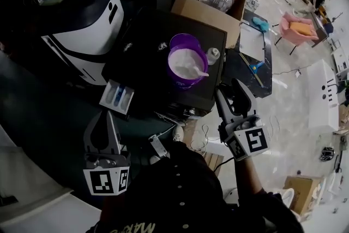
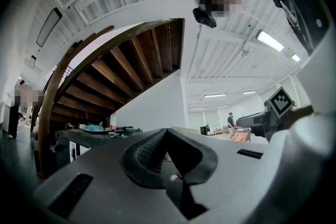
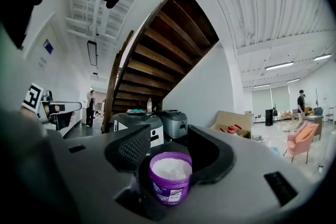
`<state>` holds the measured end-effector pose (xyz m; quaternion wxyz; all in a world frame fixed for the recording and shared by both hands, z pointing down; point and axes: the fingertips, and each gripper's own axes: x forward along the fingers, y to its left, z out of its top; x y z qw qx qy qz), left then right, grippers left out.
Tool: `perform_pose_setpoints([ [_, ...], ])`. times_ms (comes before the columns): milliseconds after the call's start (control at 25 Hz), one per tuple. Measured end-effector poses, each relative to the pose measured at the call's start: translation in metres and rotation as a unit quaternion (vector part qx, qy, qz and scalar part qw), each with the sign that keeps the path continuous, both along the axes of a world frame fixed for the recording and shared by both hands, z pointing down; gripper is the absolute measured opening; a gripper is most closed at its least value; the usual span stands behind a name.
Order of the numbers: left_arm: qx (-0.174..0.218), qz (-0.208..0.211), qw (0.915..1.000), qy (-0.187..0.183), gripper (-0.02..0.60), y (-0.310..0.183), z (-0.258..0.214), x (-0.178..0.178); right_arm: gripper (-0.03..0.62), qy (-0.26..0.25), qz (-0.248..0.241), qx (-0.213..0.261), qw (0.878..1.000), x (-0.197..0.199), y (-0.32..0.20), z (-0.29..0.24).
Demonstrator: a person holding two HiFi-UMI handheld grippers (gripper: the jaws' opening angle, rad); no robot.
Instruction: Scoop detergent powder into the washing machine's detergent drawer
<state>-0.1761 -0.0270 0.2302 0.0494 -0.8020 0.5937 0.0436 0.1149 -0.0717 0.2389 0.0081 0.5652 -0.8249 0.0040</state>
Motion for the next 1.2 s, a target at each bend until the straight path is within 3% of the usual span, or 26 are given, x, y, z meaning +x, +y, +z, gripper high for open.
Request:
perform_pose_setpoints([
  [280, -0.003, -0.008, 1.0000, -0.005, 0.014, -0.041, -0.002, 0.025, 0.219, 0.000, -0.032, -0.029, 0.999, 0.015, -0.050, 0.015],
  [440, -0.018, -0.015, 0.9997, -0.008, 0.015, -0.055, 0.005, 0.034, 0.219, 0.019, -0.074, -0.080, 0.994, 0.011, -0.066, 0.038],
  [520, -0.031, -0.015, 0.9994, -0.008, 0.015, -0.062, 0.011, 0.039, 0.219, 0.052, -0.114, -0.140, 0.982, 0.006, -0.071, 0.064],
  [600, -0.044, -0.013, 0.9989, -0.010, 0.015, -0.070, 0.020, 0.044, 0.219, 0.085, -0.156, -0.206, 0.962, 0.000, -0.073, 0.095],
  [720, -0.064, -0.012, 0.9978, -0.012, 0.015, -0.082, 0.037, 0.051, 0.219, 0.104, -0.179, -0.257, 0.944, 0.000, -0.083, 0.127],
  [920, -0.099, -0.012, 0.9949, -0.016, 0.015, -0.093, 0.063, 0.061, 0.171, 0.127, -0.205, -0.292, 0.926, 0.002, -0.092, 0.154],
  [1120, -0.116, -0.015, 0.9930, -0.018, 0.015, -0.097, 0.076, 0.066, 0.153, 0.117, -0.227, -0.305, 0.918, -0.003, -0.093, 0.164],
  [1160, -0.118, -0.016, 0.9927, -0.018, 0.015, -0.098, 0.078, 0.066, 0.138, 0.118, -0.230, -0.305, 0.917, -0.004, -0.094, 0.166],
  [1200, -0.120, -0.017, 0.9925, -0.017, 0.015, -0.098, 0.080, 0.066, 0.082, 0.121, -0.230, -0.304, 0.916, -0.006, -0.094, 0.167],
])
